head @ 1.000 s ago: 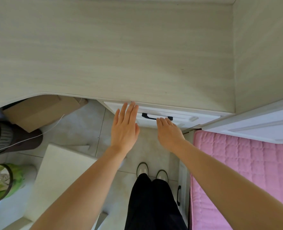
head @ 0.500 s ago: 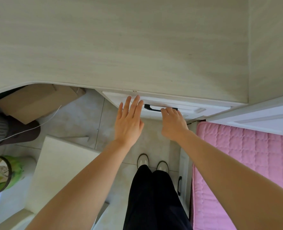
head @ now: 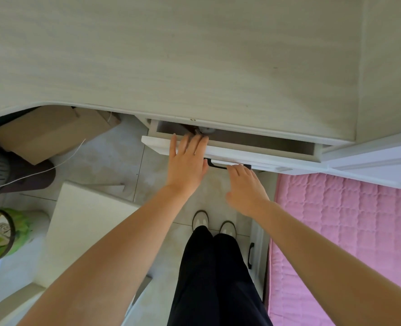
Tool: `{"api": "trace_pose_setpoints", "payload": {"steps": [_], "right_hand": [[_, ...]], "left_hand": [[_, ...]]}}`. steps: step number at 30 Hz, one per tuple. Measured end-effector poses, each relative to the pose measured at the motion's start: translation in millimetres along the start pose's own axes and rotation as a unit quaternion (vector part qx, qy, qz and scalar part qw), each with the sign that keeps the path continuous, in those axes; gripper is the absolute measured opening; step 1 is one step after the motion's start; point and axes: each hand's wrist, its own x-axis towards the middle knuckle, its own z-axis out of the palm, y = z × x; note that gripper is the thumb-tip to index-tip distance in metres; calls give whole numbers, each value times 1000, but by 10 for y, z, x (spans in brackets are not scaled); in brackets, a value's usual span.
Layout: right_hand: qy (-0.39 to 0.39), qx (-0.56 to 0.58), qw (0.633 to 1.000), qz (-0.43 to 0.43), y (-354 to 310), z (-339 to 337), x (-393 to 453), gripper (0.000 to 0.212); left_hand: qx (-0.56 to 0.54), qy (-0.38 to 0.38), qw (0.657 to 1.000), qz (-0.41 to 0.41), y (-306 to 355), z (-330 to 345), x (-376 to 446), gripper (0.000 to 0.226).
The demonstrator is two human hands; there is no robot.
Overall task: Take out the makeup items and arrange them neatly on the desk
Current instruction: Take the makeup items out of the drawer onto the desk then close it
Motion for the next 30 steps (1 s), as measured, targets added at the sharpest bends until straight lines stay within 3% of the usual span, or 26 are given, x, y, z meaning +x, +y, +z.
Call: {"api": "trace_pose_setpoints", "payload": {"steps": [3,6,9,16,30], "right_hand": [[41,34,998,-27,-34,-66,-92,54],[150,120,981,-33,-24,-207,-206,47],[243,86,965,-50,148,-300,-231,46],[138,-101,985,7,557,-235,-189,62],[75,-76,994,13,413,38,-623,62]], "left_hand": [[8,5,1000,-6,28,6,-15,52],[7,4,1000,-17,58,-33,11,45],[11,-7,1000,-17,66,-77,40,40],[-19,-43,999,-20,65,-120,-40,44],[-123,-109,986,-31,86,-219,-681,50]]}}
